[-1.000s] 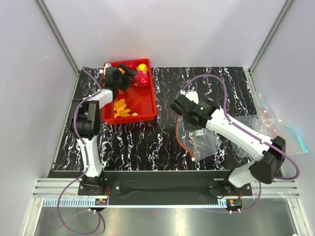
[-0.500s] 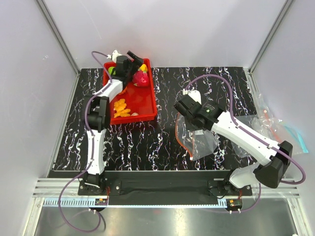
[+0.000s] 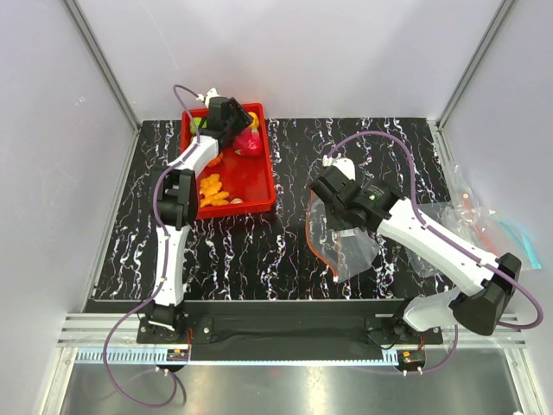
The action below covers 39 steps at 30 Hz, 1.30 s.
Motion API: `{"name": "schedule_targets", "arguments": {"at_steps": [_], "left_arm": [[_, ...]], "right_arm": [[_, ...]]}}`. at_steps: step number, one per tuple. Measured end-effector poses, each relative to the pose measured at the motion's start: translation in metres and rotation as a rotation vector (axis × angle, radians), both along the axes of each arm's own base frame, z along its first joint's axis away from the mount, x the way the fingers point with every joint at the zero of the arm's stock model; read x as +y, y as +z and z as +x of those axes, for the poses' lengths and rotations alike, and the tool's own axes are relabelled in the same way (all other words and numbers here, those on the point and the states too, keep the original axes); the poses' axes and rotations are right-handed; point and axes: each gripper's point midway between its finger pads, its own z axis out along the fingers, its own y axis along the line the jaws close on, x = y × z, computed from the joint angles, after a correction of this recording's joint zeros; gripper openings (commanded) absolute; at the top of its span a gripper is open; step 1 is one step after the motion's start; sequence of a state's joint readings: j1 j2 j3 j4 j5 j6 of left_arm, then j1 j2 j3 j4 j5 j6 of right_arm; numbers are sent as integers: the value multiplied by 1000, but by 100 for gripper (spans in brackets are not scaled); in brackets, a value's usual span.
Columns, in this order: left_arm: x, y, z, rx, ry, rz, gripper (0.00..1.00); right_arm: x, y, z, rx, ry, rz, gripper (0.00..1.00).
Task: Place the food in the zip-top bag and seal the zipper
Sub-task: Pick up the fake fruit from the bin.
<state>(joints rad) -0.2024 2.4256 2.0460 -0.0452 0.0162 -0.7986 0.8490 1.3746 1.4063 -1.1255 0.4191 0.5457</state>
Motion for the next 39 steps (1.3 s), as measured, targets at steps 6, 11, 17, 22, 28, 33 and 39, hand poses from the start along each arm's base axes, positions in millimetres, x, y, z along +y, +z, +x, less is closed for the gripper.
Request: {"name": "schedule_targets", "arguments": {"at_steps": [6, 11, 17, 22, 28, 33, 39], "left_arm": [[-8, -6, -22, 50, -85, 115, 59], [-21, -12, -61, 129, -173, 205, 58], [-30, -27, -115, 224, -293, 245, 53], [-25, -31, -159, 256, -347, 242, 77], [-13, -1, -179, 240, -359, 290, 88], [-9, 27, -165, 196, -356, 354, 89], [-11, 10, -138, 224, -367, 400, 93]], "right_arm": [[0, 9, -5, -13, 11, 44, 0], [-3, 19, -9, -35, 12, 73, 0], [-4, 21, -14, -32, 21, 96, 0], [-6, 25, -16, -38, 19, 111, 0], [-6, 26, -18, -37, 21, 123, 0], [-4, 24, -20, -26, 25, 128, 0], [-4, 24, -21, -22, 28, 130, 0]]}}
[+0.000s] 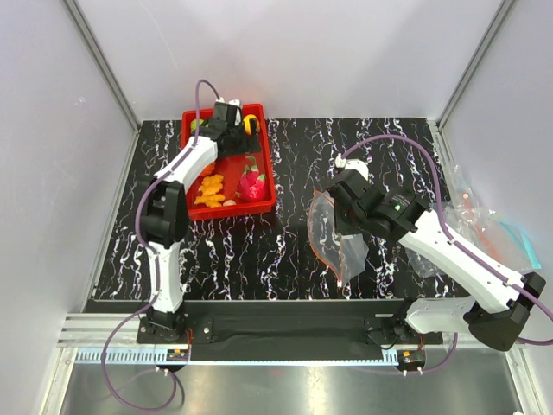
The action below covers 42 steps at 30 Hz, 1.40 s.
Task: Place the food in the zip-top bag and seal the zipper
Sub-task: Pick up the fake fruit from the bin.
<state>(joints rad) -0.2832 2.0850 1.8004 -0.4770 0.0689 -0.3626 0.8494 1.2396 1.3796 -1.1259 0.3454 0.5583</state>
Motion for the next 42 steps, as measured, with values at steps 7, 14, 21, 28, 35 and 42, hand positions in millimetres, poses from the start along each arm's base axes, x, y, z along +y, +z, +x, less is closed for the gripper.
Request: {"name": "schedule_targets", "arguments": {"at_steps": [7, 14, 21, 28, 35, 42], "left_arm": [[-4, -78, -6, 184, -25, 42, 79], [-18, -85, -13, 196, -46, -48, 23], [-8, -61, -28, 158, -30, -115, 0], [1, -2, -39, -17, -9, -201, 0], [-4, 55, -58, -193, -45, -307, 0], [-7, 107, -101, -326, -88, -421, 0]], "right_arm": [[0, 0, 0, 0, -1, 0, 0], [0, 0, 0, 2, -7, 4, 0], [0, 0, 0, 2, -12, 8, 0], [-3, -6, -2, 5, -16, -2, 0], [-3, -7, 0, -1, -19, -4, 0], [-1, -11, 3, 7, -24, -22, 0]]}}
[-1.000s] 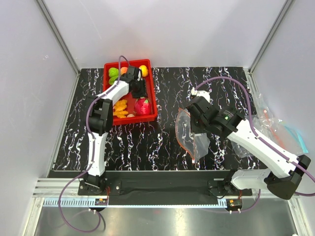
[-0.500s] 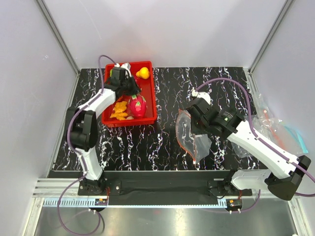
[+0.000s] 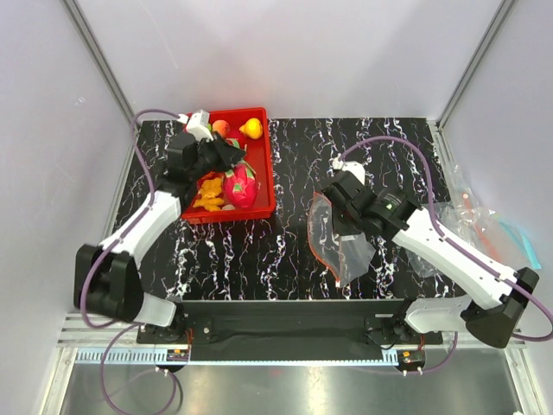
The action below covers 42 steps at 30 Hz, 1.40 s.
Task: Place the food in the zip-top bag and seal the zipper
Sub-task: Pick up the fake fruit from the bin, then place the fake fruit in the zipper food storage bag.
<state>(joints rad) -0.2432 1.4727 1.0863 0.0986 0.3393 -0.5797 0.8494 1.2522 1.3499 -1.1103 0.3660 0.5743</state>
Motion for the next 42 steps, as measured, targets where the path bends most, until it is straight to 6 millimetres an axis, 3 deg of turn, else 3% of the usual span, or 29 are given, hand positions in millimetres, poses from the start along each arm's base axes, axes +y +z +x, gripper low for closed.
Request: {"name": "schedule_targets", "arguments": {"at_steps": [4, 8, 14, 21, 28, 42], "left_arm": [[-10, 31, -36, -102, -33, -55, 0], [-39, 57, -85, -219, -118, -130, 0], [-74, 67, -134, -337, -195, -205, 0], [-81, 48, -148, -397, -131, -266, 0], [-88, 68, -151, -478, -81, -369, 0], [-115, 72, -147, -480, -75, -430, 0]], "right_arm": [[5, -8, 4, 22, -5, -21, 0], [14, -16, 10, 41, -5, -28, 0], [30, -28, 16, 67, 6, -11, 0], [49, -26, 19, 72, 33, 68, 0], [61, -24, 18, 83, 50, 121, 0], [69, -21, 18, 85, 48, 163, 0]]}}
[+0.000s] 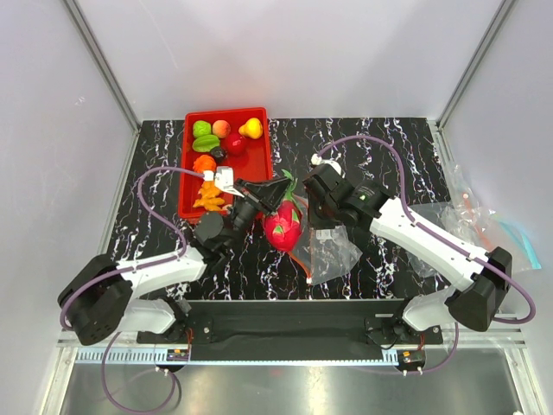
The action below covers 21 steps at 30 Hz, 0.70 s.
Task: Place the food in the zip-top bag and seal the zipper
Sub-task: Place the fake fruit in the zipper food storage bag.
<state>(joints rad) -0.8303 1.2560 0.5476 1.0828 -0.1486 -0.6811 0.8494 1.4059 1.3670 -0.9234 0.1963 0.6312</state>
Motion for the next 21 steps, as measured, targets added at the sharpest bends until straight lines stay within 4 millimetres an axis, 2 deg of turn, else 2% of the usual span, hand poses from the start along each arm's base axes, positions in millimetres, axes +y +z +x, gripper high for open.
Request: {"name": "schedule_targets", "arguments": {"at_steps": [7, 17, 21], "left_arm": [[-10, -7, -2, 8, -12, -4, 0], [-24, -24, -2, 24, -30, 14, 0], [-33, -33, -6, 40, -45, 30, 0]], "right_arm": [[-1, 3, -2, -5, -5, 20, 0], [-6, 31, -11, -44, -8, 115, 0], [-10, 33, -13, -43, -19, 132, 0]]}}
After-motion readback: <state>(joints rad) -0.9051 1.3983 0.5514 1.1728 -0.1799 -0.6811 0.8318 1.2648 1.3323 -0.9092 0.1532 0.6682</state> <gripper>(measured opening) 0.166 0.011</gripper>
